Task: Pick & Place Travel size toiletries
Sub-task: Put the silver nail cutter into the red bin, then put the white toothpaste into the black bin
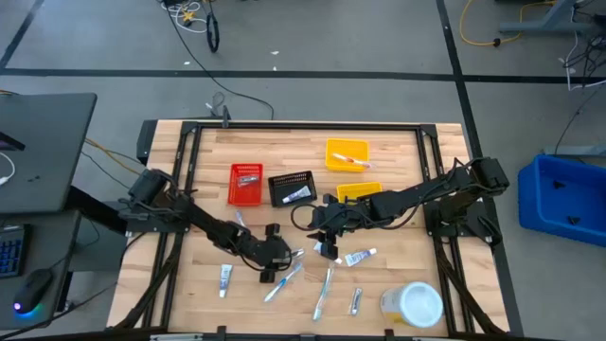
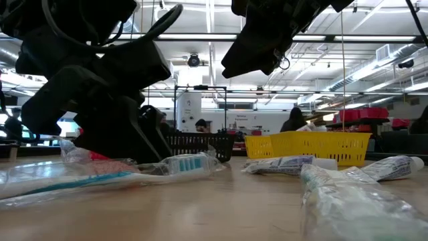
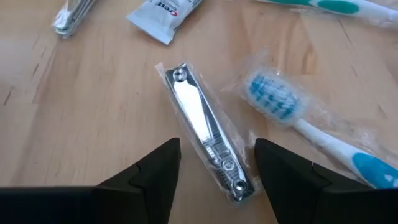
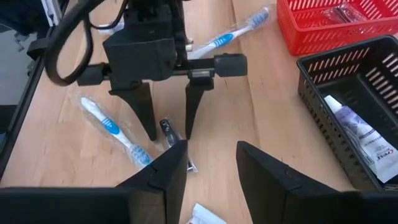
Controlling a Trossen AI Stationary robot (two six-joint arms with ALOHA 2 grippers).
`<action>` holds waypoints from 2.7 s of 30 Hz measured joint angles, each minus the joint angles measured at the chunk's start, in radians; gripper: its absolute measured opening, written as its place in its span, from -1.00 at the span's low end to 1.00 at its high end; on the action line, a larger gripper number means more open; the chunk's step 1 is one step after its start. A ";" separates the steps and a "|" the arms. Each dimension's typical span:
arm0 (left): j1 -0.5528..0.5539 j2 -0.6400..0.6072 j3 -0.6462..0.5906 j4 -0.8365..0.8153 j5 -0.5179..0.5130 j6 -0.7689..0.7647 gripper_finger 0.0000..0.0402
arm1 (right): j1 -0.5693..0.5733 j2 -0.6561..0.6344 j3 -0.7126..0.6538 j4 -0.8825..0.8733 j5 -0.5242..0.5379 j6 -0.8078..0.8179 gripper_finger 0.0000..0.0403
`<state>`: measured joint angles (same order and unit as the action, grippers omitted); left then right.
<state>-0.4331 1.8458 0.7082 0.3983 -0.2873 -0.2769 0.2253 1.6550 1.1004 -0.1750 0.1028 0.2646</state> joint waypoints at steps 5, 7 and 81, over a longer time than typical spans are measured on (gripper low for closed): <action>0.001 0.007 0.002 -0.013 -0.043 0.007 -0.08 | 0.000 0.000 0.000 -0.004 0.000 0.000 -0.31; 0.005 0.007 0.002 -0.016 -0.051 0.024 -0.22 | 0.000 0.000 0.000 -0.004 0.000 -0.002 -0.30; 0.642 -0.510 -0.021 -1.059 0.079 0.217 -0.36 | 0.001 -0.001 0.000 -0.003 -0.002 -0.023 -0.25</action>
<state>0.2085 1.3354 0.6876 -0.6602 -0.2083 -0.0603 0.2265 1.6544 1.1004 -0.1780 0.1013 0.2411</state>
